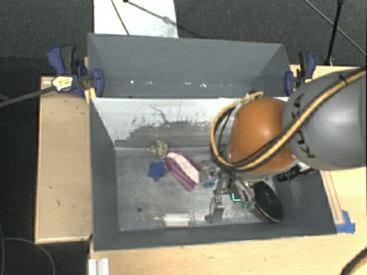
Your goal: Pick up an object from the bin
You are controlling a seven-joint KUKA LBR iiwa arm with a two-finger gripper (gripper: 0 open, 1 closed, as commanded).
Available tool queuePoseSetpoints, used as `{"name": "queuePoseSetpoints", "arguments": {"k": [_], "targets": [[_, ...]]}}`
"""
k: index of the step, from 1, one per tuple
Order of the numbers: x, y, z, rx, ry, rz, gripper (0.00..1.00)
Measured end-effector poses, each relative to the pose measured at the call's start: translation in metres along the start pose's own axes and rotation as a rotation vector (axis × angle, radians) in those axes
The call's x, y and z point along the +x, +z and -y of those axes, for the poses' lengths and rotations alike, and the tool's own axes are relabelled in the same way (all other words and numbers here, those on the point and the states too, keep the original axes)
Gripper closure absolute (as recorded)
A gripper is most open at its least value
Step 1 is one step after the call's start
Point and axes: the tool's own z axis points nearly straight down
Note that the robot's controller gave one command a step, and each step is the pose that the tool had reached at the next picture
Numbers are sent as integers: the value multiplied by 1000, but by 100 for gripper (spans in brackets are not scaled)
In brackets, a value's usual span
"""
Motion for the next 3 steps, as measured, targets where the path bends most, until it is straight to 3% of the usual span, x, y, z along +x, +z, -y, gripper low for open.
{"name": "queuePoseSetpoints", "arguments": {"k": [1, 2, 3], "targets": [[-75, -6, -48, -4, 60, 15, 0], [-81, 70, -82, -5, 183, 18, 0], [-79, 71, -80, -2, 186, 10, 100]]}}
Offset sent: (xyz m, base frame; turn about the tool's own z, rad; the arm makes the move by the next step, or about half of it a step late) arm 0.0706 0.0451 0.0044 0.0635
